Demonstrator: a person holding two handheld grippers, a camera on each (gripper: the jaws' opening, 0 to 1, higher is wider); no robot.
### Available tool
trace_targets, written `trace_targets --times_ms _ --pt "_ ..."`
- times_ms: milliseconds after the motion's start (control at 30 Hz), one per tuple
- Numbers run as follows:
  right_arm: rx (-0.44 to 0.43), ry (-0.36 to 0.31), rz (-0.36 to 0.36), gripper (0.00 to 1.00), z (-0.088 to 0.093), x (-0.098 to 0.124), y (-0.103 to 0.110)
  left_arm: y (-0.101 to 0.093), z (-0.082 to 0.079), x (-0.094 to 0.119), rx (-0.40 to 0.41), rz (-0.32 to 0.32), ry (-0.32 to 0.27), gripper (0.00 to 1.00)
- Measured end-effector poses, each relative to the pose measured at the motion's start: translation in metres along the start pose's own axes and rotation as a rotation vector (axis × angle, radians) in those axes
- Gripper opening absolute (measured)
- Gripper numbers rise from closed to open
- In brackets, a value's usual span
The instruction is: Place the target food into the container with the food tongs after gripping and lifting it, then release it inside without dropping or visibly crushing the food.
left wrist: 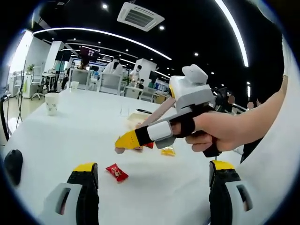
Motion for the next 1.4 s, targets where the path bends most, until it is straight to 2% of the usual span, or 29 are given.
trace_targets --times_ms 167,333,433,633,733,767,833,900,1133,1200,1300,1400 --pt "0.009 0.021 0.0 0.27 0.006 -0.001 -0.001 0.006 0.0 0.002 0.011 -0.008 -0.008 0.99" --pt "0.005 0.026 0.012 0.28 0.009 -0.002 -0.004 0.005 0.004 0.0 0.009 -0.009 0.013 0.99" --pt "0.005 0.025 0.012 0.28 0.012 -0.002 -0.004 0.004 0.003 0.003 -0.001 -0.023 -0.005 0.99" --pt "0.021 0.057 0.022 0.28 0.022 -0.004 -0.008 0.005 0.01 0.001 0.021 -0.034 0.0 0.99" --pt "0.027 0.07 0.035 0.28 0.023 -0.006 -0.01 0.005 0.009 0.0 0.022 -0.036 -0.006 0.99" --pt "0.063 0.052 0.075 0.28 0.02 -0.005 -0.014 0.005 0.008 -0.001 0.023 -0.036 -0.009 0.99" --pt "0.15 0.04 0.084 0.28 0.019 -0.004 -0.009 0.005 0.009 -0.002 0.016 -0.039 -0.007 0.99" --pt "0.146 0.04 0.087 0.28 0.021 -0.006 -0.005 0.006 0.007 -0.002 -0.021 -0.047 -0.026 0.99" --pt "0.123 0.067 0.077 0.28 0.026 -0.017 -0.002 0.008 0.012 0.004 -0.005 -0.054 -0.016 0.99" --pt "0.179 0.074 0.076 0.28 0.027 -0.02 0.002 0.01 0.013 0.005 -0.011 -0.062 -0.004 0.99" --pt "0.151 0.069 0.066 0.28 0.028 -0.023 0.008 0.012 0.015 0.007 -0.021 -0.07 0.016 0.99" --pt "0.147 0.102 0.089 0.28 0.033 -0.03 0.005 0.015 0.01 0.01 -0.021 -0.086 0.002 0.99"
Point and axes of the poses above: the point that each gripper's makers call its tool centre point, and the gripper's own axes: x roughly backward along the fingers, y roughly to its left, z roughly out of its underside, the point moved 2 cm from there along x, roughly backward along the fingers, and after that the axes turned 2 degrees about -z, right-handed, at the moved point
